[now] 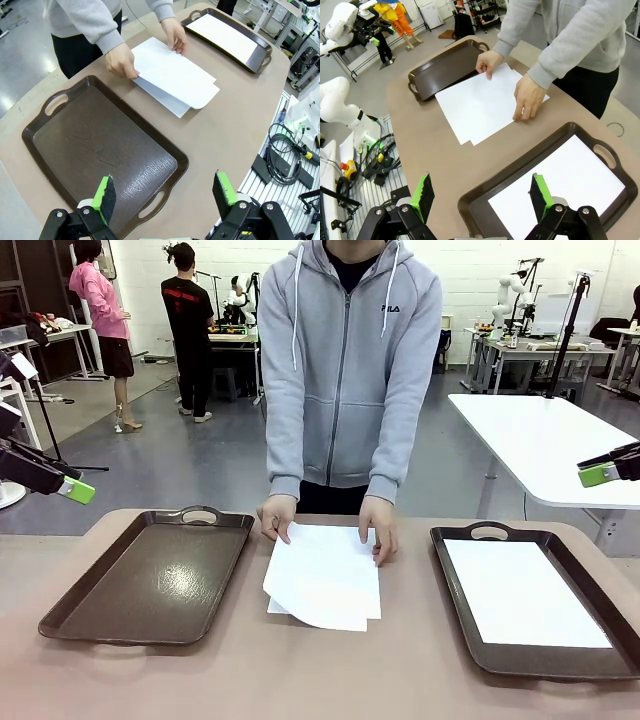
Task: Sort the A4 documents.
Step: Receive the A4 Paper.
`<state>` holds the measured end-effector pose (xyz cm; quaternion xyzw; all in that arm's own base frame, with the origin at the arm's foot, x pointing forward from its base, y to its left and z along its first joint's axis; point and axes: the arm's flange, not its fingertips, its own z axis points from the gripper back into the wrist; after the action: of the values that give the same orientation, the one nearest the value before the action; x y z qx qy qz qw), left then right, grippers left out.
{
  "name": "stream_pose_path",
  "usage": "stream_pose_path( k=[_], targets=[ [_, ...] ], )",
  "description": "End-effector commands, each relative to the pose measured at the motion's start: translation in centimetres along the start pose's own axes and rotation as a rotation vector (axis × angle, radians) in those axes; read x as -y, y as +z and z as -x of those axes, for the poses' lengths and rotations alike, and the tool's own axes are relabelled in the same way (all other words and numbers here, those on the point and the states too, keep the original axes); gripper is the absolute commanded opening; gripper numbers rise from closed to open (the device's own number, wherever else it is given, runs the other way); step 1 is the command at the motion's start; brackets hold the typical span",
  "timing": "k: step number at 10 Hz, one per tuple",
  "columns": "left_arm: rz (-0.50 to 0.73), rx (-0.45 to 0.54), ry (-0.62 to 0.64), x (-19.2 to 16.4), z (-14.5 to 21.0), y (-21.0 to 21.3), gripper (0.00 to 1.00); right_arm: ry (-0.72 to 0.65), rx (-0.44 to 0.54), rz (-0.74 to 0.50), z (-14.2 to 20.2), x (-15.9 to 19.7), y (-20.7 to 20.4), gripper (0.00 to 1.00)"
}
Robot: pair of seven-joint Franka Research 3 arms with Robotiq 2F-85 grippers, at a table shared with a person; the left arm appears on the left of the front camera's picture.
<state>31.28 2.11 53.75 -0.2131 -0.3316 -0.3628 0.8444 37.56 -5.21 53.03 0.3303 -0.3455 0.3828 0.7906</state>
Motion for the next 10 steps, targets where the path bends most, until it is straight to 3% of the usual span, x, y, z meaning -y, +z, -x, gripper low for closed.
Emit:
stream_pose_path(
  k=[1, 10],
  targets=[
    [0.016, 0.015, -0.018, -0.23, 0.15, -0.04, 1.0, 0.004, 0.0, -0.003, -0.1, -0.08, -0.1, 1.0],
    [0.016, 0.015, -0.018, -0.23, 0.15, -0.04, 1.0, 0.004, 0.0, -0.003, -0.1, -0.08, -0.1, 1.0]
  ],
)
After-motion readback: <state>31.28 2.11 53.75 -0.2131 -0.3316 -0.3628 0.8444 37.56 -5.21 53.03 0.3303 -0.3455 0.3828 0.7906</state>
